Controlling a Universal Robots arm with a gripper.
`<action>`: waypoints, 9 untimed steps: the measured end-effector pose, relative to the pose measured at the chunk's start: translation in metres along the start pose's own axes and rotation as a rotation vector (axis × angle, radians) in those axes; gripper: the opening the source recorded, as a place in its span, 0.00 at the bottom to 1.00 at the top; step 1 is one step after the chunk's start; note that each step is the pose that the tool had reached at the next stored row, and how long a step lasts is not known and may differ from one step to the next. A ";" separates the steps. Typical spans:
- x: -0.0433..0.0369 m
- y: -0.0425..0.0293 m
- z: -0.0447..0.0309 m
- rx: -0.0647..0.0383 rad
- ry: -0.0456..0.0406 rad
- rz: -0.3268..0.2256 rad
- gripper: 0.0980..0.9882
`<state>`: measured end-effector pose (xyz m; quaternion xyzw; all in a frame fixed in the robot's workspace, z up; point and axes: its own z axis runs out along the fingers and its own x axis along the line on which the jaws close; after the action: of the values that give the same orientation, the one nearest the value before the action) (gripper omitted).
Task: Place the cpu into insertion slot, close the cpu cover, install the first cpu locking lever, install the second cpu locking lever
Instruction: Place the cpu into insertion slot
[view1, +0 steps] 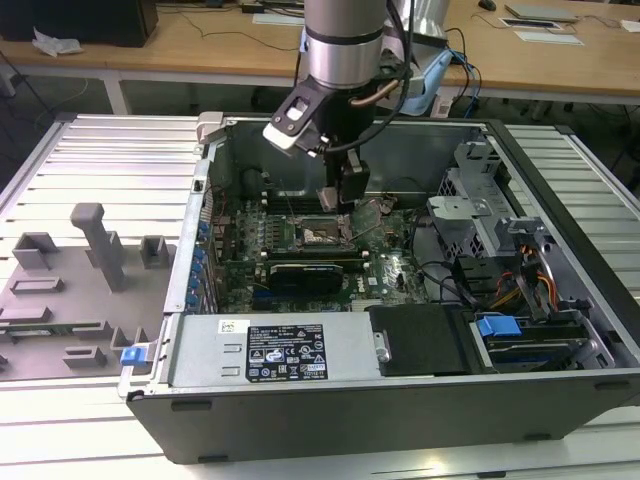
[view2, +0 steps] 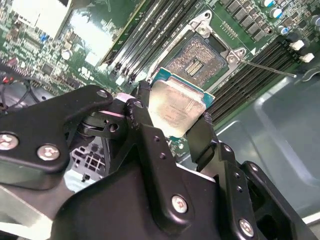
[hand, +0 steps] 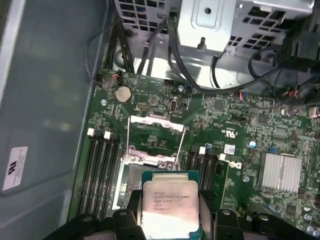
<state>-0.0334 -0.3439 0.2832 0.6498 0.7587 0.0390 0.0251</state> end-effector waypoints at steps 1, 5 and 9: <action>0.0002 -0.0005 0.0017 0.000 -0.0005 0.006 0.50; 0.0016 -0.0034 0.0106 0.000 -0.0023 0.023 0.50; 0.0027 -0.0054 0.0216 0.000 -0.0048 0.038 0.50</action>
<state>-0.0372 -0.3415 0.2613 0.6640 0.7463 0.0380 0.0263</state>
